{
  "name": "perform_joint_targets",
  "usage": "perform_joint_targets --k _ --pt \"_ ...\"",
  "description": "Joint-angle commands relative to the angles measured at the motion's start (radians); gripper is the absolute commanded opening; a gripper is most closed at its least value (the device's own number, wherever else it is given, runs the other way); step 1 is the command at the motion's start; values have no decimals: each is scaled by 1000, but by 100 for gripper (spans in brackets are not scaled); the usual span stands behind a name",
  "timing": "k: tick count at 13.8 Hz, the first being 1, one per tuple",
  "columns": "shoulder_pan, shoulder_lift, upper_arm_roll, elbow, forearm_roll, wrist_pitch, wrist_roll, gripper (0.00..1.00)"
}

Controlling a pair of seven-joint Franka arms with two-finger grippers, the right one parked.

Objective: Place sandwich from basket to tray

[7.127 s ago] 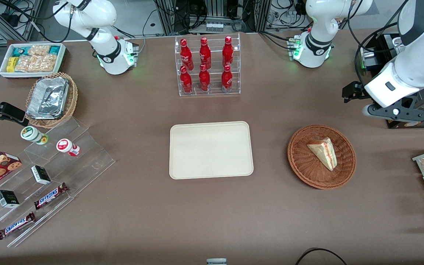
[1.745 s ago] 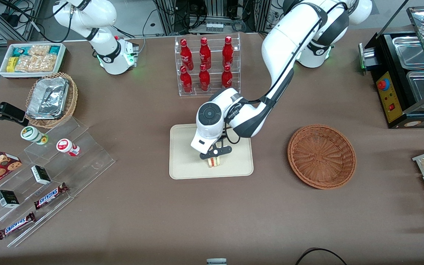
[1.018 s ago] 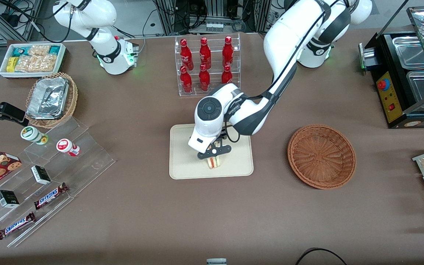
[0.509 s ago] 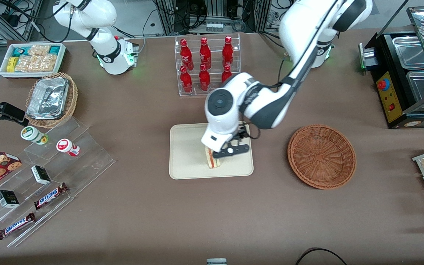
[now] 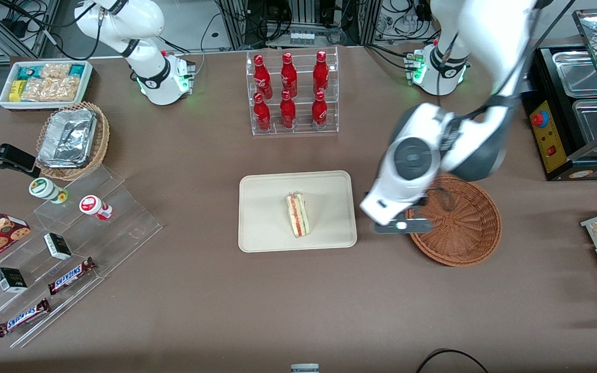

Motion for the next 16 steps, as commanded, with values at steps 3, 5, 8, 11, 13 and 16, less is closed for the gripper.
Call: perform_joint_targets --k 3,5,8,11,13,16 --pt "126 -263 -1 -245 -41 -17 245 100" --pt "186 -319 -1 -268 -44 -40 323 100" --pt "243 -379 31 -230 -112 -174 492 100" --pt "243 -399 76 -143 -124 -311 575 100" --pt "243 -409 96 -78 -124 -393 588 100" --pt "244 -410 98 -17 -124 -464 589 100"
